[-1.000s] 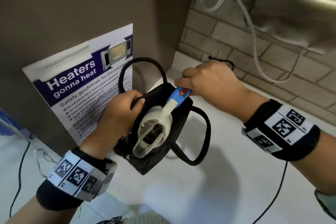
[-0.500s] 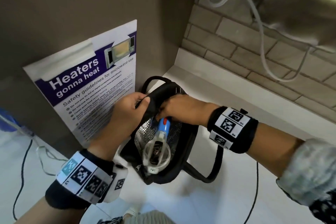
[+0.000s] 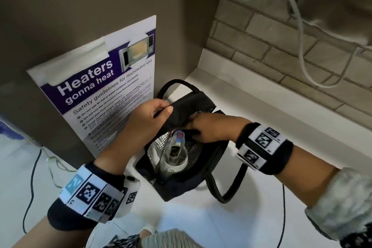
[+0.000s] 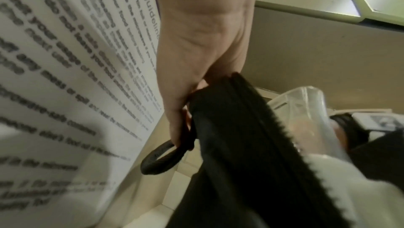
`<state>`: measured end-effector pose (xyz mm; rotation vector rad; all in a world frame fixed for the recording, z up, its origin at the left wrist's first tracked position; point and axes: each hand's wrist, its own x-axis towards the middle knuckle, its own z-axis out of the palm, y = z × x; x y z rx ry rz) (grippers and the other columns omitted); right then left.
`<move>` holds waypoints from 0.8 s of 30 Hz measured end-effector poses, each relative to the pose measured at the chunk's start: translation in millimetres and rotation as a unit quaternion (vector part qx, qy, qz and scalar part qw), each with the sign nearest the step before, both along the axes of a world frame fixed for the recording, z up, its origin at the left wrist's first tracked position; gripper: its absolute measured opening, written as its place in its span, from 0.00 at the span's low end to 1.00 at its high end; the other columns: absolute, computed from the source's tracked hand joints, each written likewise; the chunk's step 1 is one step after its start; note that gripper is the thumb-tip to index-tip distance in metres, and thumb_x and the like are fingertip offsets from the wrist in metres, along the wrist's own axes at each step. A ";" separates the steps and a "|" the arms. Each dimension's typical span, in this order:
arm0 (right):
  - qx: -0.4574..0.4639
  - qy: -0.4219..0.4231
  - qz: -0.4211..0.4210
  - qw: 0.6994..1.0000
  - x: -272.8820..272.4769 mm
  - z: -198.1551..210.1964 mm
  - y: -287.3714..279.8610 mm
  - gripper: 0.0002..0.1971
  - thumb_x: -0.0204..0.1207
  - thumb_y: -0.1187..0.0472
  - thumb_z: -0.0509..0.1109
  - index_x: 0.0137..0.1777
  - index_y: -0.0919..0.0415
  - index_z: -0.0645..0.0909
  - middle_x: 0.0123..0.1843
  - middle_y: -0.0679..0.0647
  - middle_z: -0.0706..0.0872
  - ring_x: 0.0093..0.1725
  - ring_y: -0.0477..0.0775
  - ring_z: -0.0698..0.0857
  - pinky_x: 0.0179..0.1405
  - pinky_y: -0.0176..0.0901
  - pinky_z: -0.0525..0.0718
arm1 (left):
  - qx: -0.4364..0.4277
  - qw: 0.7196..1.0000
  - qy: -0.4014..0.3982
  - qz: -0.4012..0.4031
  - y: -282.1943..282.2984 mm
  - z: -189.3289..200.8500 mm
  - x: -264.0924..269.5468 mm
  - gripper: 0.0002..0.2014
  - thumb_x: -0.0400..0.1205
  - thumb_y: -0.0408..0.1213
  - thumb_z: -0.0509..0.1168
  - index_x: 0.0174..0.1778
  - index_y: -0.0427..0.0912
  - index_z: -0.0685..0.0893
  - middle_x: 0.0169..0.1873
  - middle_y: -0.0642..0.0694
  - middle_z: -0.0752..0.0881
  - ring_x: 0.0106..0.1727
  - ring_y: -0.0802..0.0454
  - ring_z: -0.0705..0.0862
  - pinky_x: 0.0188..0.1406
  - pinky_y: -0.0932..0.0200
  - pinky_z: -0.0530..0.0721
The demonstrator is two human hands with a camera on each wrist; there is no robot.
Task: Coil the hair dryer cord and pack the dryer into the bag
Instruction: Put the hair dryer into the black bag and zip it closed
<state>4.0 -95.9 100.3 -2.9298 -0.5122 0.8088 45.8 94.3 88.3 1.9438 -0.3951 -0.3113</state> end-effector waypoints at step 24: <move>0.243 -0.385 -0.239 0.858 -64.9 28.3 -6.8 0.07 0.70 0.52 0.70 0.42 0.53 0.88 0.39 0.44 0.76 0.49 0.47 0.72 0.54 0.59 0.77 | 0.232 0.933 -0.167 -0.220 30.9 24.4 -35.0 0.43 0.79 0.38 0.64 0.82 0.56 0.42 0.83 0.55 0.49 0.83 0.50 0.57 0.77 0.47 0.68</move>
